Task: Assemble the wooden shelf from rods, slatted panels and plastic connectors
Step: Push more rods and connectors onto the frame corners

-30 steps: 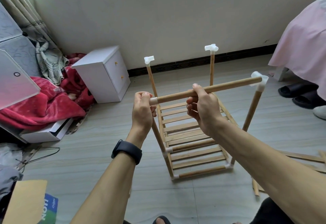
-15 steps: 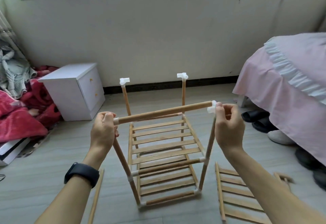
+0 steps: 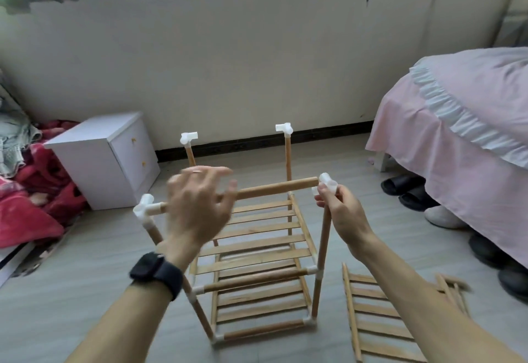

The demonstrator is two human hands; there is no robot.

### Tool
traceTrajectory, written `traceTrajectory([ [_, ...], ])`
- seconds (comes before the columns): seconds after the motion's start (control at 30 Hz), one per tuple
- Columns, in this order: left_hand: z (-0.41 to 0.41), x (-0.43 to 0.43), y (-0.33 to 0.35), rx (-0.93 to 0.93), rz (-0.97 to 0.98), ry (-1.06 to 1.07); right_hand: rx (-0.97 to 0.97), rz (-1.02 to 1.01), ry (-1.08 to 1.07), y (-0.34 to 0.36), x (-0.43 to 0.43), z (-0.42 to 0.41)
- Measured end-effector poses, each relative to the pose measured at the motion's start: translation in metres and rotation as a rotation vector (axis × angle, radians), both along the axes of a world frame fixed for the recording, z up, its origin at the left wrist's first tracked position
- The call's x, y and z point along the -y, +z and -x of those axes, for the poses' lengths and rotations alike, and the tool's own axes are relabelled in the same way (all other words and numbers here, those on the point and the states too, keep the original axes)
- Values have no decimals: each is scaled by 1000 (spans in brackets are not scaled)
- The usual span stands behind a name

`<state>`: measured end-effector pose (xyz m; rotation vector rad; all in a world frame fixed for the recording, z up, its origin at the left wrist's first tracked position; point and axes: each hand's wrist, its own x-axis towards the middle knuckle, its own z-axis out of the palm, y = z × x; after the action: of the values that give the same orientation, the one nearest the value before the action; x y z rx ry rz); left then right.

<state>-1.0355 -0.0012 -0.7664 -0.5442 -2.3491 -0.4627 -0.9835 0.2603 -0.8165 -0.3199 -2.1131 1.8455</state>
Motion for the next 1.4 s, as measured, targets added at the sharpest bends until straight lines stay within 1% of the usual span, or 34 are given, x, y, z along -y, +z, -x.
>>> traceTrajectory([
  [0.07, -9, -41, 1, 63, 136, -179, -14, -21, 12, -3, -2, -1],
  [0.1, -12, -60, -1, 57, 194, -233, -18, -35, 18, -4, -3, -1],
  [0.17, -13, -89, -3, 27, 268, -273, -25, -57, 29, -8, -7, -2],
  [0.23, -10, -101, -6, -9, 313, -254, -29, -69, 28, -11, -10, -2],
  [0.3, -7, -99, -9, -60, 324, -225, -25, -78, 23, -13, -11, -2],
  [0.4, -6, -92, -13, -103, 350, -238, -32, -73, 19, -14, -11, -1],
  [0.57, -2, -100, -18, -116, 346, -219, -53, -72, 10, -17, -12, 4],
  [0.87, 3, -108, -29, -162, 380, -189, -88, -166, 38, -21, -4, 8],
  [0.97, 3, -108, -28, -145, 381, -192, -86, -209, 51, -21, -5, 8],
  [1.03, 1, -105, -25, -91, 369, -220, -98, -214, 56, -21, -6, 7],
  [1.13, -1, -91, -16, 29, 293, -311, -100, -191, 41, -20, -4, 6],
  [1.2, 2, -67, 0, 93, 136, -316, -93, -170, 39, -20, -3, 5],
  [1.23, 5, -50, 9, 78, 33, -273, -89, -158, 38, -20, -4, 5],
  [1.3, 15, -10, 24, 29, -127, -100, -86, -126, 36, -19, -5, 5],
  [1.33, 20, 11, 28, 49, -187, -8, -85, -108, 34, -18, -6, 6],
  [1.37, 24, 30, 31, 107, -271, 59, -82, -91, 31, -17, -5, 6],
  [1.4, 28, 46, 31, 197, -400, 98, -78, -73, 30, -15, -5, 7],
])
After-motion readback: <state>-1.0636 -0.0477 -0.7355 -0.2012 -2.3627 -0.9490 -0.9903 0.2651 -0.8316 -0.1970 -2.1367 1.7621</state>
